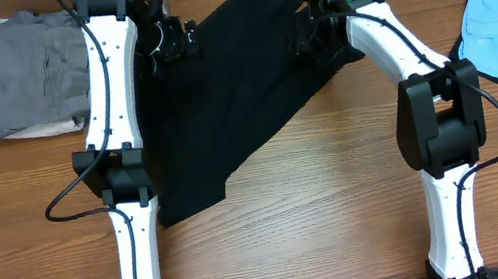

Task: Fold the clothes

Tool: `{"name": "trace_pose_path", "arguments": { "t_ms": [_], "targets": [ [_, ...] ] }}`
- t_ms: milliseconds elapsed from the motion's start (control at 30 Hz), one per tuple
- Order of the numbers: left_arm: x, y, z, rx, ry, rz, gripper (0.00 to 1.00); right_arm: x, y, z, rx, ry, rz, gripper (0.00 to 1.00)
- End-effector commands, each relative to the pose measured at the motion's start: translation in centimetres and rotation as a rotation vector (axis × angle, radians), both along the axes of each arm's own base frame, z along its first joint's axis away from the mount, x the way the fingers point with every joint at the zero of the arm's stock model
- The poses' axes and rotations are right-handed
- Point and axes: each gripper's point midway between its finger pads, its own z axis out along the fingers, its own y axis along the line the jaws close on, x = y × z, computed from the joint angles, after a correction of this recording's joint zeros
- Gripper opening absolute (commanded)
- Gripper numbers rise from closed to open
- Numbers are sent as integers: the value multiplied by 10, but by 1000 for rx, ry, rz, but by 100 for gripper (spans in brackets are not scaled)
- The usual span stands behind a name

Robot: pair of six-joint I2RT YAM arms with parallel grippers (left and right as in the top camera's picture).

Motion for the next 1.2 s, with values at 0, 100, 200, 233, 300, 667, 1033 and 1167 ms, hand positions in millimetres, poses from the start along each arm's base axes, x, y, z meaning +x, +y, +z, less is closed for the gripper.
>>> {"name": "trace_pose_path", "arguments": {
  "t_ms": [0, 100, 200, 233, 300, 667, 1033, 1167],
  "targets": [
    [1, -4, 5, -6, -19, -13, 100, -5, -24, -12, -121, 36, -68, 57],
    [1, -4, 5, -6, -19, -13, 100, -9, -32, -21, -153, 70, -116, 56],
    [1, -4, 5, -6, -19, -13, 100, -10, -33, -28, -155, 82, -115, 56],
    [1, -4, 5, -6, -19, -13, 100, -11, -33, -31, -156, 88, -114, 56],
    [1, -4, 5, -6, -19, -13, 100, -10, -33, -34, -157, 90, -114, 56],
    [1, -4, 5, -5, -19, -13, 100, 4, -22, -28, -96, 31, -107, 53],
    [1, -4, 5, -3, -23, -24, 100, -6, -53, -30, -221, 85, -204, 4],
    [1, -3, 5, -2, -24, -25, 100, -4, -70, -10, -281, 88, -258, 4]
  ]
}}
